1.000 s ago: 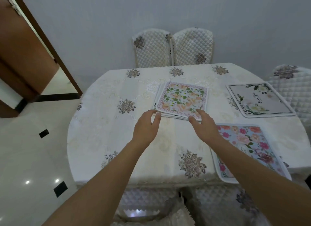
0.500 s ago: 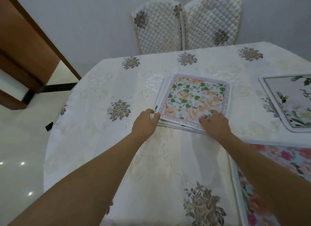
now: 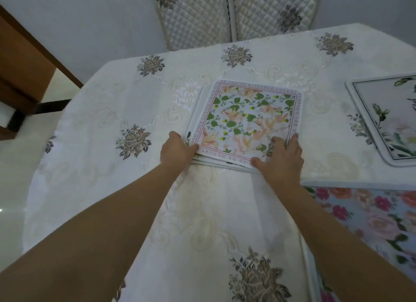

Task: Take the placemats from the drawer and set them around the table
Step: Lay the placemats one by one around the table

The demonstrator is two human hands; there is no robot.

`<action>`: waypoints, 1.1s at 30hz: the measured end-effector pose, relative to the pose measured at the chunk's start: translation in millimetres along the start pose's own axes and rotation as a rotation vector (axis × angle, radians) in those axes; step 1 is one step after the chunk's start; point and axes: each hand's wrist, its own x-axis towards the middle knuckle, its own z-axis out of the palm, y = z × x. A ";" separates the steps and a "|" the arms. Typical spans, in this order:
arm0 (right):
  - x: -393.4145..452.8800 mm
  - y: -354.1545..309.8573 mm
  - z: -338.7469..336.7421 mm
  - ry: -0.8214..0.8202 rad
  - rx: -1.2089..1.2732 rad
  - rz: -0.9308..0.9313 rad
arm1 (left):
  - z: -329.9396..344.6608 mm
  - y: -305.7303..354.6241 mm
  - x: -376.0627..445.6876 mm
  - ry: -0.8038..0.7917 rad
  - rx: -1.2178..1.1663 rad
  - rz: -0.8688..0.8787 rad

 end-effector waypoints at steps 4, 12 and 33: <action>0.0 -3.0 -0.7 -0.017 0.063 0.094 | -3.2 0.3 1.6 -0.117 -0.295 -0.109; 1.8 -0.2 -11.7 0.029 0.273 0.161 | -21.2 6.4 -17.0 -0.199 -0.552 -0.150; -137.4 -232.3 48.3 -0.246 0.564 -0.247 | -204.3 -227.3 -110.4 0.284 -0.748 -0.252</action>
